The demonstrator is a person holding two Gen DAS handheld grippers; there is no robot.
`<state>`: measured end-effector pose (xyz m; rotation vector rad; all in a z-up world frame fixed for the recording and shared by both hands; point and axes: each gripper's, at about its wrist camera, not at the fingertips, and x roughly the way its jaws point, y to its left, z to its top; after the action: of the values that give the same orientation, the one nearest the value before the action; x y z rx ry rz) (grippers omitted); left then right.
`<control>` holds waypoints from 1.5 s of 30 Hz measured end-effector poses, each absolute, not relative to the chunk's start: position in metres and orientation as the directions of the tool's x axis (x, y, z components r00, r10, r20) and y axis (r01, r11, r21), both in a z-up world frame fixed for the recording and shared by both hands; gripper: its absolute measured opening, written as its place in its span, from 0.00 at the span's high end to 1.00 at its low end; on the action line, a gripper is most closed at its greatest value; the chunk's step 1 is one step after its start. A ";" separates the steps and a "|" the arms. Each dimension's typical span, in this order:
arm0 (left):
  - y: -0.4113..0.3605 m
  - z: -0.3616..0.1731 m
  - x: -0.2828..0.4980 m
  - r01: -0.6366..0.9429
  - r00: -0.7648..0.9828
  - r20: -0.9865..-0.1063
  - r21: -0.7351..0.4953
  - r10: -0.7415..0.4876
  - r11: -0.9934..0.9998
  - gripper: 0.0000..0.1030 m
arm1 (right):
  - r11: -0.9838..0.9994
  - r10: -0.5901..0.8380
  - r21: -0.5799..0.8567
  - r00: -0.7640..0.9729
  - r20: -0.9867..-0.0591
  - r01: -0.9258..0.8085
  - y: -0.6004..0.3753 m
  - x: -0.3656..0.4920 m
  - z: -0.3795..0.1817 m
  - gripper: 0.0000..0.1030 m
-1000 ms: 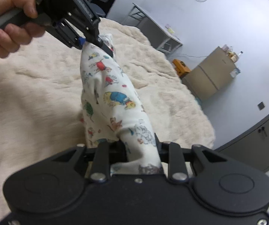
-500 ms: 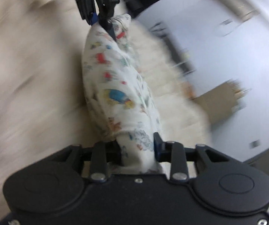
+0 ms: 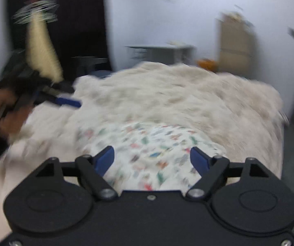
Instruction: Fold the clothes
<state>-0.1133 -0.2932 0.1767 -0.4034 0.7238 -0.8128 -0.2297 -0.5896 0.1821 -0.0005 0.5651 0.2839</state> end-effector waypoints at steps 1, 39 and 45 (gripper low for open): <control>-0.313 0.162 -0.105 0.501 0.470 -0.455 -0.568 -0.756 0.653 0.28 | 0.971 0.236 0.090 0.815 -0.528 -0.223 -0.584 -0.223 0.179 0.22; -0.312 0.106 -0.222 0.502 0.694 -0.527 -0.134 -0.491 0.854 0.00 | 0.997 0.000 0.058 0.774 -0.633 0.047 -0.555 -0.279 0.096 0.00; -0.325 0.100 -0.237 0.475 0.720 -0.552 -0.052 -0.421 0.879 0.00 | 0.996 -0.041 0.035 0.747 -0.663 0.086 -0.542 -0.281 0.084 0.00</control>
<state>-0.2373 -0.3253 0.0998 0.0955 0.5861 -0.4961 -0.2814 -0.5420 0.0835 0.0647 0.7238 -0.0699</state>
